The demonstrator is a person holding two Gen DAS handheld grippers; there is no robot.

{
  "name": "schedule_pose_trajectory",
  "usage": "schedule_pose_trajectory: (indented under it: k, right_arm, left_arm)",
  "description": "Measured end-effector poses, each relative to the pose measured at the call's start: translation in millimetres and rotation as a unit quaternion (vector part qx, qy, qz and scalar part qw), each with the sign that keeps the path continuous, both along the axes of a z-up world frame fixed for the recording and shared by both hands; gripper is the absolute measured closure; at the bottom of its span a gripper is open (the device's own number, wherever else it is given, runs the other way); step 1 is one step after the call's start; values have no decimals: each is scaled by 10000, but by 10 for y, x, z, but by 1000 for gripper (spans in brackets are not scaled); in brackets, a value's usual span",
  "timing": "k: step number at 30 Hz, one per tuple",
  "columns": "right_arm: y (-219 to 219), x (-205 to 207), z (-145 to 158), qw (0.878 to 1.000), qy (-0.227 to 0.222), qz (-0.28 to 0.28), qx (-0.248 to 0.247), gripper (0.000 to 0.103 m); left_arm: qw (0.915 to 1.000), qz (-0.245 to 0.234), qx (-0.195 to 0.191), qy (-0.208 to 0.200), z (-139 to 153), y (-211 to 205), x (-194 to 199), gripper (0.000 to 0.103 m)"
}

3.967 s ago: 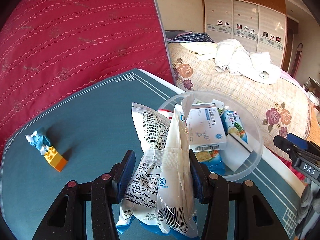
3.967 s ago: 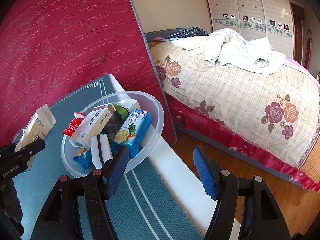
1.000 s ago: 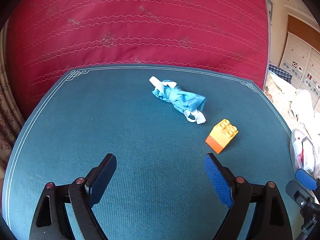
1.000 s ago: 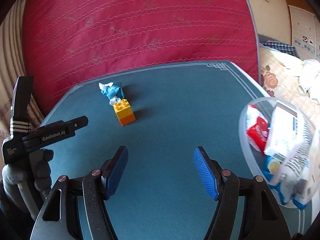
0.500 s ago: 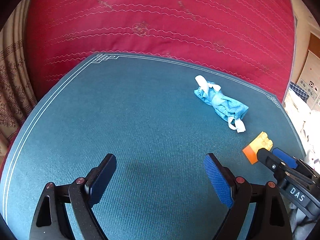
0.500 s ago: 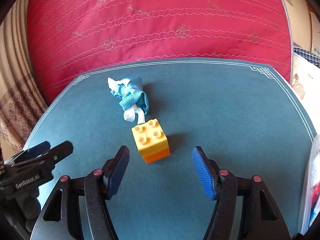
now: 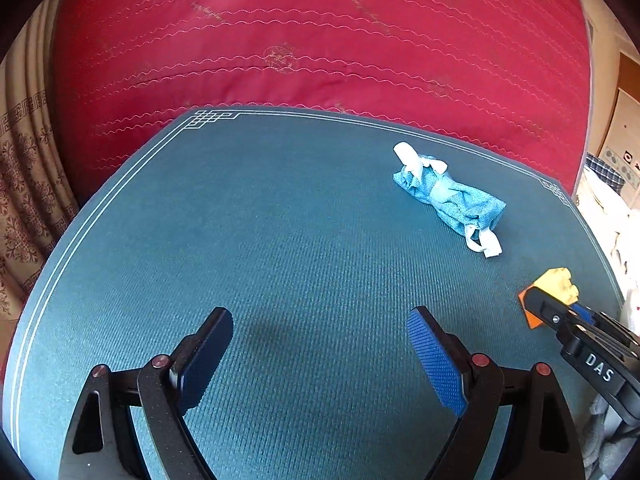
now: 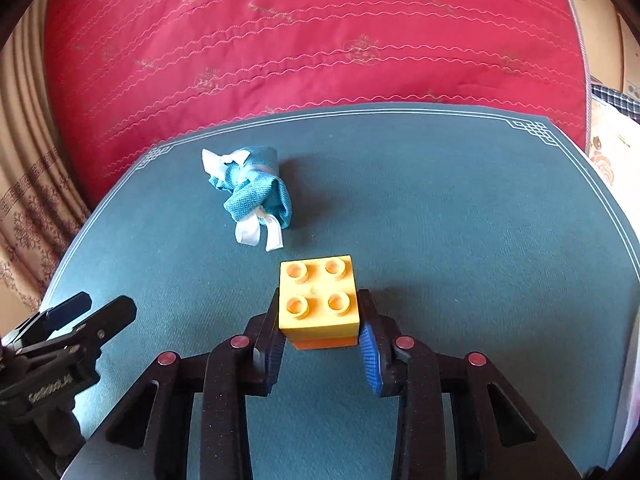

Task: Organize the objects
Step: 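Grasp the blue cloth with the left gripper while the right gripper holds the yellow block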

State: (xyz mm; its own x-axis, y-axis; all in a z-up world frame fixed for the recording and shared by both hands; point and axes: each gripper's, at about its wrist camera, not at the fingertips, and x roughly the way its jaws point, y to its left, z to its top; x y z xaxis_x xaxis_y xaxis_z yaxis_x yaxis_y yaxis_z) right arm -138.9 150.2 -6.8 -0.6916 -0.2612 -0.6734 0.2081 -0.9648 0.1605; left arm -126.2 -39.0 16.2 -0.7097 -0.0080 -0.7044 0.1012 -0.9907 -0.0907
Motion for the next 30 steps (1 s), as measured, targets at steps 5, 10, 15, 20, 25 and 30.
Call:
schedule_pose_trajectory:
  k: [5,10,15,20,25,30]
  right_arm:
    - [110,152,-36,9997,-104,14,-223,69]
    - [156,143,-45,9992,-169,28,-358,69]
    - [196,150,-67,9988,-180,47,-450,68]
    - [193,146,-70,9988,-182,46,-460,68]
    - [202,150,-76,9985,-185,44,-504,68]
    - [198,150,-75,9985,-185,43,-505,68]
  left_arm:
    - [9998,-19,-212,-20,-7,93,5,11]
    - [9998,-28,-5,-180,8,121,-118,11]
    - [10000,-92,-7,-21,212,297,-370,11]
    - [9999,-131,-15,88,388,543,-687,11]
    - [9999,-165,-6,-50,358,773,-1011,11]
    - [9997,-138,-153,-101,251,908,-1166,11]
